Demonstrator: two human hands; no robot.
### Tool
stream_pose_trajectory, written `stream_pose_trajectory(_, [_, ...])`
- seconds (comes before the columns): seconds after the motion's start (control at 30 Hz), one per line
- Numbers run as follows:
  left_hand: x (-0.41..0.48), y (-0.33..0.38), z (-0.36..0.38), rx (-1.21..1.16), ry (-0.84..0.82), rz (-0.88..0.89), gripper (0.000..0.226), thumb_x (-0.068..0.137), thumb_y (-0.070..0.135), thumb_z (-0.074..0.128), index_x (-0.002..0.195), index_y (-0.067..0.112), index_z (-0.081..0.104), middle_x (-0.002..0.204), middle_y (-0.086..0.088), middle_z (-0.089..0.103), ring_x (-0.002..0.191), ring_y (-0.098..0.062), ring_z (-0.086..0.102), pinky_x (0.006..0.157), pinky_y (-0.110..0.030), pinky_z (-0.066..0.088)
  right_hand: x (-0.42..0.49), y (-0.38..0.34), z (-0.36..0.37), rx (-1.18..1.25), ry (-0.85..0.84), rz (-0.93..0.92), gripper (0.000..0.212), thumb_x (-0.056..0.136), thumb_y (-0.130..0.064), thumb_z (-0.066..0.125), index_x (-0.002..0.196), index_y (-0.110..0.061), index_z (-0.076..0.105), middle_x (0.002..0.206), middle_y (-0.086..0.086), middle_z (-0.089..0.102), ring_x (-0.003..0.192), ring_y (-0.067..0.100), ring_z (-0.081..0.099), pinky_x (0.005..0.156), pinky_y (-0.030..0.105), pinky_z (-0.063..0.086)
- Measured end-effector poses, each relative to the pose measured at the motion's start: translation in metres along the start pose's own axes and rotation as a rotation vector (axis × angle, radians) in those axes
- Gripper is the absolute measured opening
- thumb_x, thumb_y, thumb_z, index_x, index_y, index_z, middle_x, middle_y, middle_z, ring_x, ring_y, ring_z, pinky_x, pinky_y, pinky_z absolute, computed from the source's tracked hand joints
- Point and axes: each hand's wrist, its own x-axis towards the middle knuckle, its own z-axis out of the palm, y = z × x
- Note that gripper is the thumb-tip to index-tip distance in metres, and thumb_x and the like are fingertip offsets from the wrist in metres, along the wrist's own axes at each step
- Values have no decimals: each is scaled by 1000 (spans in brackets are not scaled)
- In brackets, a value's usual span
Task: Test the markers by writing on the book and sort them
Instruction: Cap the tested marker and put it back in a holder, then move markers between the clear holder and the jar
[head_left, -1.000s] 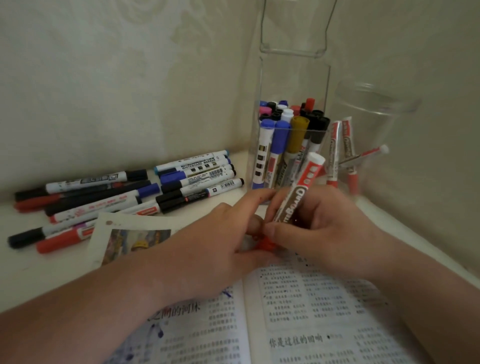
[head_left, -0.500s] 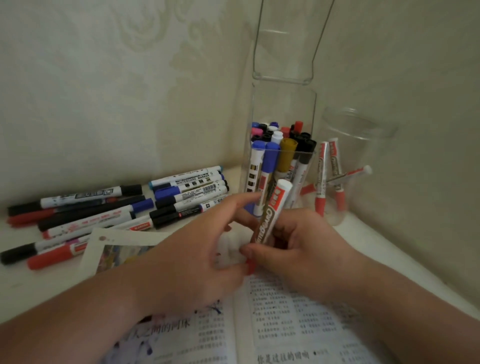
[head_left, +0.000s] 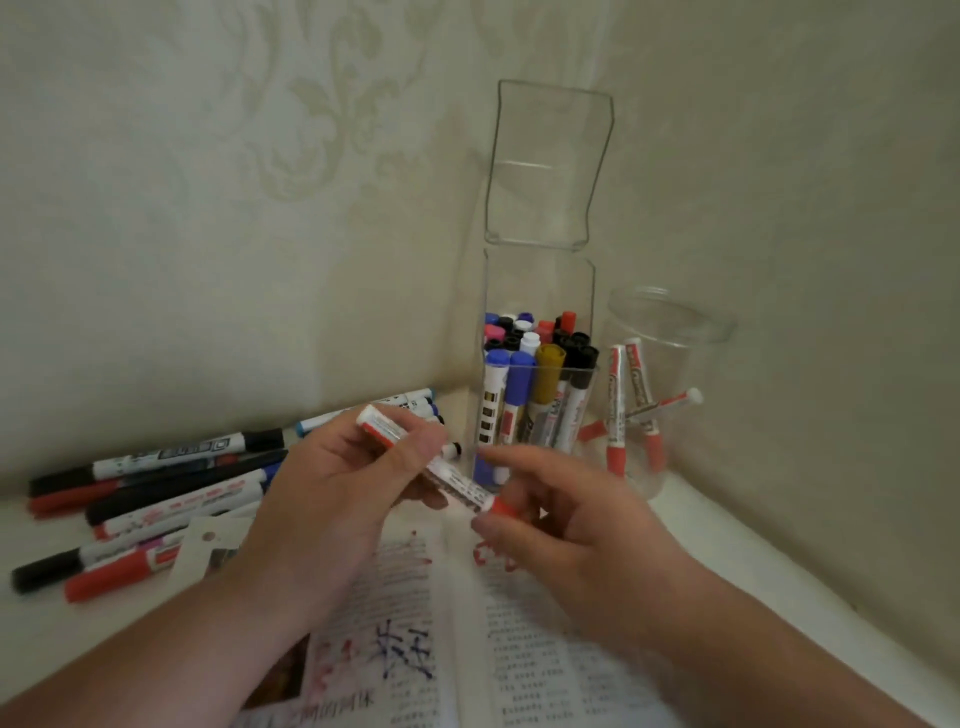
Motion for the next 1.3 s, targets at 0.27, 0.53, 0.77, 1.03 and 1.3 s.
stream_pose_trajectory(0.27, [-3,15,-5,638,-209,81,45,88,61,40,75,31,72,67,7,70,63,-10,65,63,-18,49,3,-24,-48,547,411,-25,18,67,-34,76,80,-21,75,68,2,65,57,15,53,51,25,44])
stream_pose_trajectory(0.53, [39,74,25,986,-206,541,45,87,61,58,62,23,56,58,10,53,58,-7,50,56,-14,38,44,-72,-113,164,704,-176,19,98,-32,67,86,-18,66,66,1,62,49,11,53,44,24,42])
stream_pose_trajectory(0.77, [92,61,60,1388,-449,554,61,82,72,58,134,41,51,140,12,43,133,-13,31,109,-42,24,73,-69,-113,-31,673,-140,20,95,-31,71,93,-12,66,76,12,65,53,16,58,41,23,47])
stream_pose_trajectory(1.03, [92,35,56,1020,-320,557,30,87,44,72,112,33,61,105,17,58,102,-8,52,98,-42,44,82,-63,-109,23,701,-218,11,93,-21,74,97,-16,65,83,11,65,56,18,63,46,31,56])
stream_pose_trajectory(1.3, [90,34,54,1020,-368,559,27,89,34,72,114,28,63,111,12,56,104,-8,50,96,-30,44,83,-63,-110,39,689,-228,17,93,-17,75,102,-7,65,89,27,65,53,24,64,45,33,57])
